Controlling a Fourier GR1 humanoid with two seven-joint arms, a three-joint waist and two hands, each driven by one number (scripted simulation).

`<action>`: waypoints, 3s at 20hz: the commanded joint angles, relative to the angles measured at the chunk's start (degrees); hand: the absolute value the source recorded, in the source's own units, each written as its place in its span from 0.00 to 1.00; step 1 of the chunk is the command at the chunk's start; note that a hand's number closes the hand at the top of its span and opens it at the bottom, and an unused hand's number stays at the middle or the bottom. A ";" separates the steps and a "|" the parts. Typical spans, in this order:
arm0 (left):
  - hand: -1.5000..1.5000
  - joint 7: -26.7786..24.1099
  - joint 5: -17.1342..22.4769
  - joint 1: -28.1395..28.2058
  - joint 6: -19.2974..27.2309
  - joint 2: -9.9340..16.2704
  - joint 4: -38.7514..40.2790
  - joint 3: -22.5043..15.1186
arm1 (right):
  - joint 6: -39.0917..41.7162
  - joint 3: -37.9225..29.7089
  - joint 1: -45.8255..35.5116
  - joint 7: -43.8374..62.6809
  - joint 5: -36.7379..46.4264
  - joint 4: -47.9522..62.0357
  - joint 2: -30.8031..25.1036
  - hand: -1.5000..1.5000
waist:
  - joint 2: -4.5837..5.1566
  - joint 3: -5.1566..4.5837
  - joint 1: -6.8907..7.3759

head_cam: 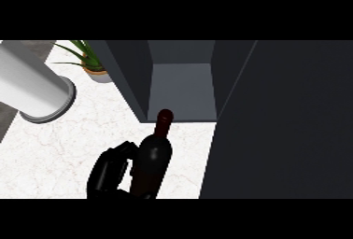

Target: Pick up the wine, place it into the cabinet and close the cabinet

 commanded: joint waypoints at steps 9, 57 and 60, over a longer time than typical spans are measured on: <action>1.00 3.93 -1.46 -13.26 19.71 -0.22 2.98 -5.24 | -0.29 0.25 3.60 3.94 1.77 -12.95 -2.93 0.00 | 0.25 -0.09 -0.88; 1.00 -2.02 15.88 -64.18 29.52 -0.22 65.23 1.93 | 6.10 1.01 14.53 -15.17 -6.36 -7.50 -2.72 0.00 | 1.60 -0.06 -4.78; 1.00 -3.18 16.29 -63.98 27.38 0.20 67.61 3.35 | 5.70 -0.90 16.23 -14.76 -7.45 -10.44 -3.37 0.00 | 1.48 -0.05 -4.65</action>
